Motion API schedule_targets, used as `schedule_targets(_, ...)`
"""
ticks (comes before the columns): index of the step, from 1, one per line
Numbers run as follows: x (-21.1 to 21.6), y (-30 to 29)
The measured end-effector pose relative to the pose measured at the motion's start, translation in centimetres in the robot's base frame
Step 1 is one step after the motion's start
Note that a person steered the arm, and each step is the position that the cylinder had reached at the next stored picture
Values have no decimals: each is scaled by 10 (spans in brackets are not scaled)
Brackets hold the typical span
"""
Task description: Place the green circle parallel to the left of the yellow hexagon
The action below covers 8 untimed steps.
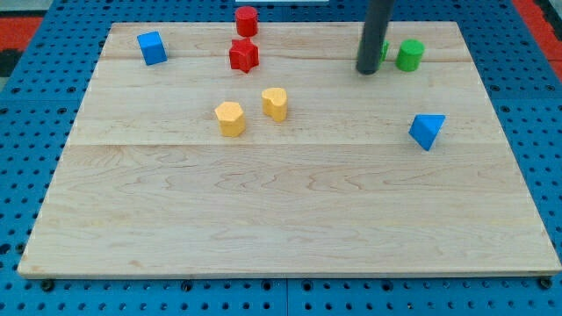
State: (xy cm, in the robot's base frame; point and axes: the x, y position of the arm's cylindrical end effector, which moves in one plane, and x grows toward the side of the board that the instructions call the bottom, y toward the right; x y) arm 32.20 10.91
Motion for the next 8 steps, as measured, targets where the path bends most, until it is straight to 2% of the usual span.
schedule_targets(1, 26, 29)
schedule_targets(2, 18, 164)
schedule_targets(3, -74, 217)
schedule_targets(4, -108, 172)
schedule_targets(5, -90, 125)
schedule_targets(8, -66, 129)
